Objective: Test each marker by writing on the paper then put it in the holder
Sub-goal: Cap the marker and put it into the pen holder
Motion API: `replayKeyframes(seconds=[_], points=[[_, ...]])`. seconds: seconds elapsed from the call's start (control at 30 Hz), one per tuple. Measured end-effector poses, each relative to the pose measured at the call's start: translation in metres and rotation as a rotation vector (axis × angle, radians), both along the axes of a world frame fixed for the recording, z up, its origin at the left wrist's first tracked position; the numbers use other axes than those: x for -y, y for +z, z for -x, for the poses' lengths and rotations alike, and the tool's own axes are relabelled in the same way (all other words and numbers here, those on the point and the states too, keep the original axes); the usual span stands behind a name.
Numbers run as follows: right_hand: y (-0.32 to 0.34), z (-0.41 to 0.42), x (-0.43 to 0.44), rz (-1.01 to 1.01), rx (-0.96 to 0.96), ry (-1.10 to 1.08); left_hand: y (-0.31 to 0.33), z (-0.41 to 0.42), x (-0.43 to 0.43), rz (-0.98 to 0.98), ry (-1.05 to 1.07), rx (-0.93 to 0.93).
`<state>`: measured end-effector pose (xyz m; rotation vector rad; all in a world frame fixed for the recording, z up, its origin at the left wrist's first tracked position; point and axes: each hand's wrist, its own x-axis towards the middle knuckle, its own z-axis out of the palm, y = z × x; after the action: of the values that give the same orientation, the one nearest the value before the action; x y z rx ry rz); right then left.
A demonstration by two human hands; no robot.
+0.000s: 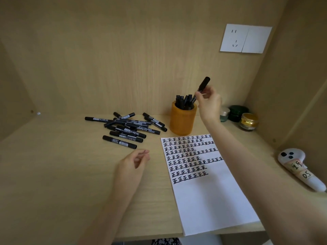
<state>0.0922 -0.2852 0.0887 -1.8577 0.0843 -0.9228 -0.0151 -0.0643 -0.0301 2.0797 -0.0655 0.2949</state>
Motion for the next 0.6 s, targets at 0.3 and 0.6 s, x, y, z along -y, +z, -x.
replayKeyframes(seconds=[0.3, 0.6], points=[[-0.02, -0.028, -0.001, 0.285, -0.159, -0.005, -0.002, -0.003, -0.001, 0.092, 0.01, 0.028], [-0.032, -0.032, -0.001, 0.572, -0.366, -0.122, -0.004, -0.005, -0.002, 0.091, 0.012, 0.031]])
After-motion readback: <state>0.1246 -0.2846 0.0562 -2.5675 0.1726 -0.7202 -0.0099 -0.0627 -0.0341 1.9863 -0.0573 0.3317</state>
